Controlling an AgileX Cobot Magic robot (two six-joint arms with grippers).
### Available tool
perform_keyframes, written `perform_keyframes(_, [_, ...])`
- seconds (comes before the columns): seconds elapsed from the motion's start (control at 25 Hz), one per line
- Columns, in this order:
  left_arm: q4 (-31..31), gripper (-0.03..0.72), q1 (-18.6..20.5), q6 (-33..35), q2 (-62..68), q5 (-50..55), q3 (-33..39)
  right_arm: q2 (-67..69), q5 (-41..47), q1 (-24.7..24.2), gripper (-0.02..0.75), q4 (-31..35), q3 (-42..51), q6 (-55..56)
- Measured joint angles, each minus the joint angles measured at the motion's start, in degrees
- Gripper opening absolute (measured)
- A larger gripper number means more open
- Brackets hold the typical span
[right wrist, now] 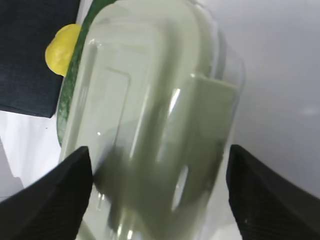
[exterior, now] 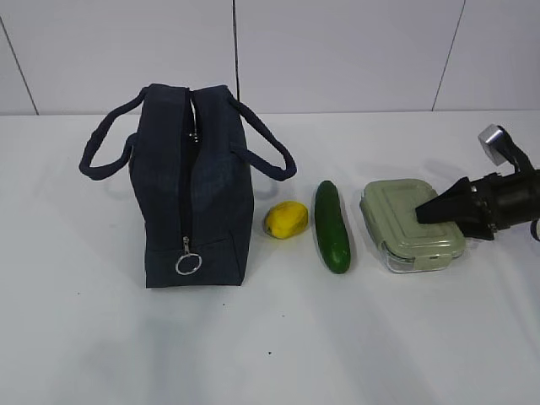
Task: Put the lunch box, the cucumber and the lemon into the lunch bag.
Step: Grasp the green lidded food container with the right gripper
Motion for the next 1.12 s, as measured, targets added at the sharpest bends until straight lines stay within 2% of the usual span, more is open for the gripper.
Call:
perform_keyframes(0.48, [0.00, 0.201, 0.00, 0.00, 0.00, 0.00, 0.00, 1.17, 1.18, 2.15, 0.607, 0.94, -0.21, 0.00])
perform_keyframes(1.12, [0.00, 0.202, 0.00, 0.00, 0.00, 0.00, 0.00, 1.17, 2.95, 2.15, 0.396, 0.33, -0.38, 1.56])
